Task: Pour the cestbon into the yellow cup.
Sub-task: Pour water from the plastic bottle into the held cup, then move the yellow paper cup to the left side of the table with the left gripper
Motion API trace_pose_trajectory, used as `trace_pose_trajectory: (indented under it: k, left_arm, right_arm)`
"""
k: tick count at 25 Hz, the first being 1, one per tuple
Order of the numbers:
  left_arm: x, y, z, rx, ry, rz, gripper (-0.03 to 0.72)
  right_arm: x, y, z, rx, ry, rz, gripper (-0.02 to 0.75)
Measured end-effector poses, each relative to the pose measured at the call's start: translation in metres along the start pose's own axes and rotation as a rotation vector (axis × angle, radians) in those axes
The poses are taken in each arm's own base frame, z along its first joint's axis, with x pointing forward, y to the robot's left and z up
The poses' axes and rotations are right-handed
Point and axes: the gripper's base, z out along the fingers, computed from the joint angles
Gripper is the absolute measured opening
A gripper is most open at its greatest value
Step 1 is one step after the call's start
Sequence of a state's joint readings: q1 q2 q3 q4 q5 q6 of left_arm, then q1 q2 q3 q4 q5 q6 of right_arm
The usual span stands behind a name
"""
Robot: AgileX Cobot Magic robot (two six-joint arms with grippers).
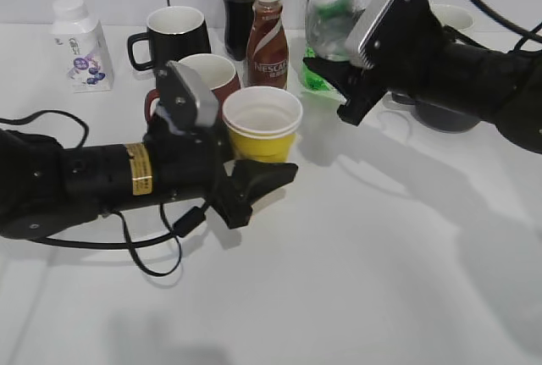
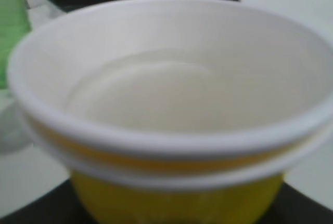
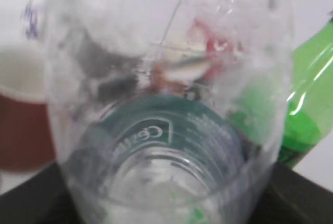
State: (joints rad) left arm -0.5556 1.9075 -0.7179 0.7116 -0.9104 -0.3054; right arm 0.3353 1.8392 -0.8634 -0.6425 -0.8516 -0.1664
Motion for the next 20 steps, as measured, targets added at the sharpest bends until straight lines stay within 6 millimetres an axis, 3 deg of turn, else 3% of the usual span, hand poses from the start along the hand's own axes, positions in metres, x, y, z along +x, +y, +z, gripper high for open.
trace_pose_trajectory:
  k: [8,20]
  left_arm:
    - [-0.007,0.013,-0.035,-0.085,-0.027,-0.015,0.440]
    - [-0.023,0.051,-0.094,-0.315,-0.094,-0.029,0.440]
  right_arm:
    - [-0.005,-0.006,0.000,0.062,-0.062,0.187,0.461]
    - [-0.007,-0.013,-0.001,0.126,-0.083,0.259,0.461]
